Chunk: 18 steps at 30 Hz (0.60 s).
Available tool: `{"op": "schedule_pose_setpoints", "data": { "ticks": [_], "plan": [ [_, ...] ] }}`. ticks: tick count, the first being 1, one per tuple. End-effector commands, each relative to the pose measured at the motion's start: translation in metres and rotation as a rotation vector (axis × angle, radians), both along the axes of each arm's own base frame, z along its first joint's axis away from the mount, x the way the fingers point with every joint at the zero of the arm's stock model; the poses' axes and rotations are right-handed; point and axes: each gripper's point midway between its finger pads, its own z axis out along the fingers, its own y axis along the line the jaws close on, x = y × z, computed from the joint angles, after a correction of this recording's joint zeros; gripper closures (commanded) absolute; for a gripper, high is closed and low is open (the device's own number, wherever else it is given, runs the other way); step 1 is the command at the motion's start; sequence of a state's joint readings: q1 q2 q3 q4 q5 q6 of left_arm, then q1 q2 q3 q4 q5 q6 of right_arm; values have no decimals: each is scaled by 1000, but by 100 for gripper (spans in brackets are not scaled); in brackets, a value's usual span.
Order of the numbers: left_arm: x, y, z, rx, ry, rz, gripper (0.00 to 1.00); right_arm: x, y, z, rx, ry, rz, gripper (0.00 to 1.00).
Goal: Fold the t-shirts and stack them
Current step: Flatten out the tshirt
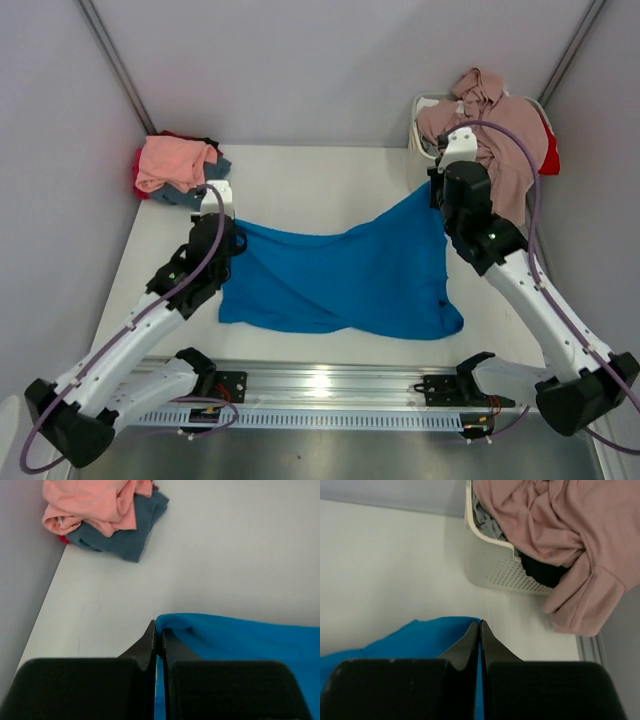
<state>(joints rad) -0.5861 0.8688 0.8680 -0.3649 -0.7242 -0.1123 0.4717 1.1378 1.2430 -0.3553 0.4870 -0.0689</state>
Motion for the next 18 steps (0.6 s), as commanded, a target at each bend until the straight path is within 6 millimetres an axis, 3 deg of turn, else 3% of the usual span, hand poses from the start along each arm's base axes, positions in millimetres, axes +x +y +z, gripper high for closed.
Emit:
{"op": "schedule_pose_setpoints", "data": {
  "ticks": [1, 2, 3, 7, 13, 15, 18],
  "plan": [
    [21, 16, 20, -139, -94, 125, 99, 10, -9, 15, 86, -57, -60, 100],
    [29, 16, 9, -152, -60, 148, 100, 14, -6, 13, 89, -53, -56, 100],
    [34, 22, 10, -156, -59, 175, 100, 17, -5, 10, 109, -48, -58, 100],
    [60, 19, 11, -168, -91, 186, 99, 32, -8, 0, 122, -33, -76, 100],
    [98, -9, -7, -191, -58, 116, 100, 53, -16, -5, 132, -43, -98, 100],
    [112, -17, -18, -185, -34, 111, 100, 64, -19, -18, 133, -22, -107, 100],
    [126, -19, -19, -182, -38, 118, 100, 83, -23, -32, 146, -15, -117, 100]
  ]
}}
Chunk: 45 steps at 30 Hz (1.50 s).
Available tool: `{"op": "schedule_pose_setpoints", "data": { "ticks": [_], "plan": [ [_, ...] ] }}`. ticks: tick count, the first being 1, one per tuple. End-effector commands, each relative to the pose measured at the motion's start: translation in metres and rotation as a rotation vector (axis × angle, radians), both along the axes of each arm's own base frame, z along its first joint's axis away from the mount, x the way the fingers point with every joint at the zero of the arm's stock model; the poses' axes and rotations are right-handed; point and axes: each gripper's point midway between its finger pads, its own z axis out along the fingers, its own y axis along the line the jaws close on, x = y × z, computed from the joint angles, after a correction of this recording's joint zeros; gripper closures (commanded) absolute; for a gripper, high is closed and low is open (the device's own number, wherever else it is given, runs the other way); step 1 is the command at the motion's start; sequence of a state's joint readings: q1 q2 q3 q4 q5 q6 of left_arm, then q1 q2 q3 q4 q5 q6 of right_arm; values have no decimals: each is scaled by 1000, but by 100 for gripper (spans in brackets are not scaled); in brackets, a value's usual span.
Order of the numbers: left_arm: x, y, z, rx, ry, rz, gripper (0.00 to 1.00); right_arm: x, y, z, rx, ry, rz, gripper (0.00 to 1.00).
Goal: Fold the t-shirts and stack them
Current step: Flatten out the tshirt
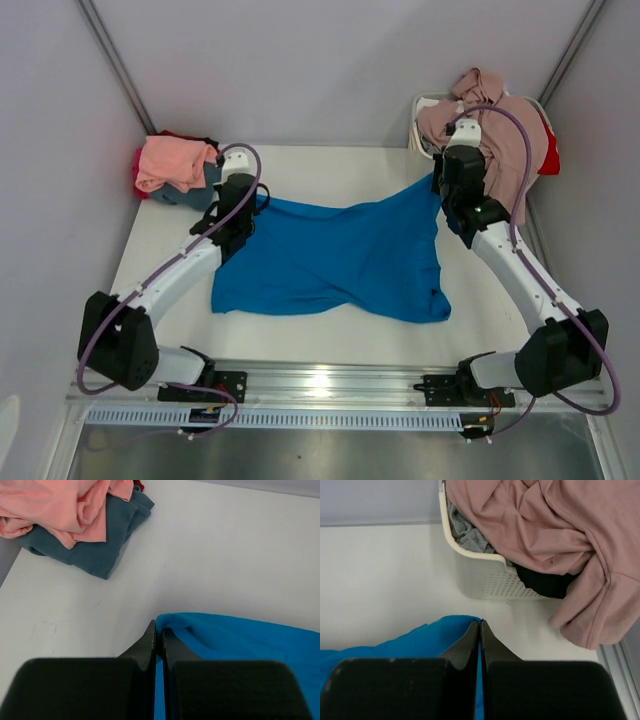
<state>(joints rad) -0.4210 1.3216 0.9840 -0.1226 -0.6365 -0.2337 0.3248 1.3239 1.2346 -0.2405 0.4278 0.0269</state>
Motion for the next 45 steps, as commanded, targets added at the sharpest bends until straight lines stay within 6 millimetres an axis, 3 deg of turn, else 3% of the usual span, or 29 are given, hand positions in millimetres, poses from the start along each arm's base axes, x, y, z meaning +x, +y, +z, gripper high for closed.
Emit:
{"op": "schedule_pose_setpoints", "data": {
  "ticks": [1, 3, 4, 8, 10, 13, 15, 16, 17, 18, 21, 23, 24, 26, 27, 29, 30, 31, 33, 34, 36, 37, 38, 39, 40, 41, 43, 44, 45],
  "plan": [
    [33, -9, 37, -84, -127, 1, 100, 32, -1, 20, 76, -106, -11, 100],
    [40, -3, 40, -97, -137, 15, 100, 46, -11, 24, 89, -114, -25, 100],
    [49, -7, 63, -118, -179, 4, 100, 61, -10, 33, 95, -130, -24, 100],
    [69, -5, 96, -102, -233, 2, 100, 103, -8, 53, 82, -131, -4, 100],
    [76, -5, 108, -73, -255, -6, 100, 114, -4, 59, 78, -139, 12, 100],
    [82, -7, 131, -91, -345, -43, 99, 114, 3, 89, 86, -228, 62, 100],
    [89, -10, 136, -110, -360, -86, 99, 116, 6, 90, 81, -221, 81, 100],
    [91, -8, 129, -111, -338, -70, 99, 118, 9, 85, 84, -200, 101, 100],
    [98, -8, 114, -101, -298, -54, 99, 126, 13, 67, 80, -152, 120, 100],
    [103, -9, 114, -106, -286, -51, 100, 128, 17, 54, 86, -116, 134, 100],
    [107, -10, 69, -91, -153, -34, 100, 129, 19, 4, 114, -12, 114, 100],
    [101, -8, 44, -98, -108, -19, 99, 124, 24, -9, 138, 2, 126, 100],
    [97, -9, 51, -119, -130, -25, 100, 120, 25, -22, 134, 13, 130, 100],
    [87, -9, 40, -128, -119, -39, 100, 114, 25, -21, 117, 4, 138, 100],
    [80, -11, 55, -147, -142, -63, 100, 108, 24, -9, 121, -23, 143, 100],
    [68, -20, 66, -156, -146, -122, 99, 99, 26, 0, 120, -35, 169, 100],
    [61, -24, 72, -127, -140, -166, 99, 89, 25, 18, 123, -66, 180, 100],
    [47, -35, 94, -119, -172, -227, 100, 83, 25, 29, 126, -84, 190, 100],
    [25, -37, 107, -46, -167, -271, 100, 65, 28, 55, 142, -127, 222, 100],
    [2, -41, 139, -50, -240, -312, 100, 43, 23, 85, 150, -195, 230, 100],
    [-24, -43, 160, -47, -290, -374, 100, 17, 19, 116, 150, -276, 246, 100],
    [-40, -44, 166, -49, -302, -399, 99, -15, 12, 152, 157, -367, 246, 100],
    [-63, -31, 190, -58, -372, -373, 100, -28, 8, 156, 156, -385, 240, 100],
    [-76, -24, 197, -59, -391, -363, 100, -44, 3, 168, 148, -421, 235, 100],
    [-90, -20, 199, -57, -393, -365, 100, -80, 1, 196, 149, -507, 249, 100],
    [-113, -4, 216, -69, -452, -338, 100, -96, 0, 205, 149, -537, 254, 100],
    [-139, 7, 224, -82, -485, -339, 99, -129, -2, 220, 90, -579, 268, 100],
    [-152, 14, 225, -83, -490, -338, 99, -158, -11, 237, 94, -641, 262, 100],
    [-175, 29, 240, -109, -554, -326, 100, -174, -16, 244, 86, -660, 265, 100]
  ]
}}
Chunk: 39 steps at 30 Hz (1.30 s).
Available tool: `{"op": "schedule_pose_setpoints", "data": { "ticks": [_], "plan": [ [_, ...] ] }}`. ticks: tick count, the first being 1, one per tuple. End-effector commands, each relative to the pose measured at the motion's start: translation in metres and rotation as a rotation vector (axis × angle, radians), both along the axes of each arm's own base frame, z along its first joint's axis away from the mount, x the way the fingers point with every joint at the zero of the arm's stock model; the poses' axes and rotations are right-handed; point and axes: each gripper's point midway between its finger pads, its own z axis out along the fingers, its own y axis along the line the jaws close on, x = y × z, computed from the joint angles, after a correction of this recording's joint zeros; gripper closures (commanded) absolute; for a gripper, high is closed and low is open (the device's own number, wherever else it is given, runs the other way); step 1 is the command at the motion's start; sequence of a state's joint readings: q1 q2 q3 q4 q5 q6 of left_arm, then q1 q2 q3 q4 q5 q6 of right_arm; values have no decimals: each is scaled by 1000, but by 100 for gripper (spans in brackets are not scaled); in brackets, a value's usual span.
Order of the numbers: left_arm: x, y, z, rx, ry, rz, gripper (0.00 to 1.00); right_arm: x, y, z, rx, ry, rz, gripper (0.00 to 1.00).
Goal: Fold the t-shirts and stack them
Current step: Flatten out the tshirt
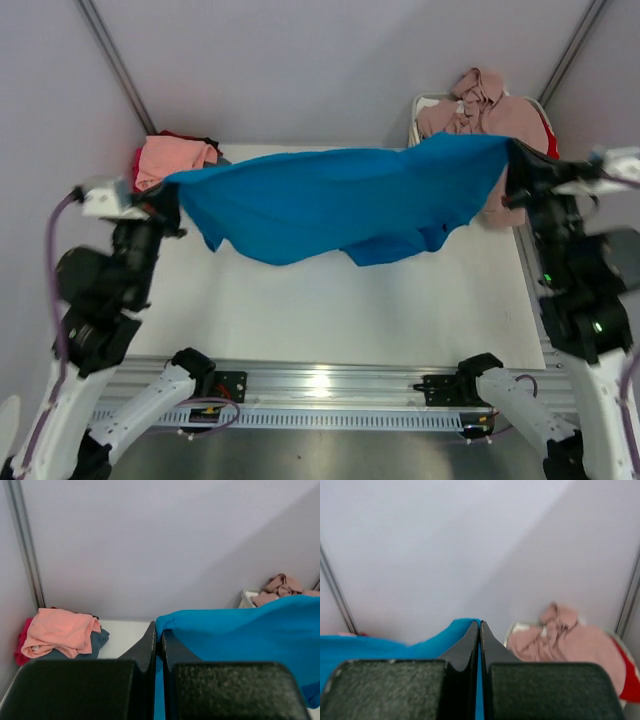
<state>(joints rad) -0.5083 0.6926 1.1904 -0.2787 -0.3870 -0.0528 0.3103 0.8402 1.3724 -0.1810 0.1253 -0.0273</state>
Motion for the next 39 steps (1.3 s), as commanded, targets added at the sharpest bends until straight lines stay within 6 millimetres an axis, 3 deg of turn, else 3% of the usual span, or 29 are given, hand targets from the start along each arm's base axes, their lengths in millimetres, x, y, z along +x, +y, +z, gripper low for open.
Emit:
{"op": "schedule_pose_setpoints", "data": {
  "ticks": [1, 2, 3, 6, 10, 13, 18, 19, 21, 22, 24, 25, 26, 27, 28, 29, 30, 32, 33, 34, 36, 39],
  "plan": [
    [-37, 28, -12, 21, 13, 39, 99, -38, -16, 9, -48, -43, -42, 100],
    [-47, 34, -11, 13, 1, 42, 99, -61, -24, 20, -31, -92, -39, 100],
    [-63, 44, -3, -12, -44, 43, 99, -74, -28, 26, -20, -124, -39, 100],
    [-87, 56, 14, -43, -125, 36, 99, -109, -39, 50, 10, -245, -33, 100],
    [-98, 61, 29, -68, -173, 32, 100, -114, -44, 59, -2, -283, -63, 100],
    [-96, 65, 26, -90, -196, 57, 100, -110, -48, 59, 22, -307, -89, 100],
    [-71, 58, 7, -73, -148, 95, 99, -70, -45, 36, 5, -234, -145, 100],
    [-62, 52, -4, -60, -118, 91, 99, -44, -39, 23, -20, -169, -164, 100],
    [-37, 42, -22, -48, -44, 118, 100, -18, -34, 3, -32, -79, -186, 100],
    [-25, 36, -34, -39, -11, 126, 100, 9, -22, -16, -60, -11, -180, 100],
    [5, 19, -69, -12, 84, 133, 100, 44, -12, -52, -48, 94, -185, 100],
    [13, 14, -77, -12, 99, 132, 99, 60, -2, -68, -52, 138, -163, 100],
    [26, 10, -93, -16, 114, 152, 100, 91, 11, -99, -71, 218, -142, 100],
    [43, 3, -109, 10, 150, 165, 100, 106, 21, -117, -54, 265, -116, 100],
    [53, -1, -116, 21, 158, 181, 100, 120, 31, -132, -65, 302, -93, 100],
    [65, -2, -117, 8, 139, 205, 99, 145, 46, -163, -92, 368, -80, 100],
    [88, -5, -141, 46, 204, 231, 100, 157, 53, -165, -95, 358, -75, 100],
    [112, -7, -154, 25, 239, 260, 100, 175, 69, -173, -123, 345, -55, 100],
    [125, 0, -155, 9, 248, 291, 100, 187, 78, -187, -146, 368, -41, 100],
    [141, -3, -169, 18, 282, 300, 100, 193, 83, -181, -156, 354, -31, 100],
    [156, -3, -169, -8, 271, 292, 99, 207, 93, -199, -188, 394, -16, 100],
    [170, -4, -188, 16, 317, 306, 99, 212, 95, -218, -216, 431, -21, 100]
  ]
}}
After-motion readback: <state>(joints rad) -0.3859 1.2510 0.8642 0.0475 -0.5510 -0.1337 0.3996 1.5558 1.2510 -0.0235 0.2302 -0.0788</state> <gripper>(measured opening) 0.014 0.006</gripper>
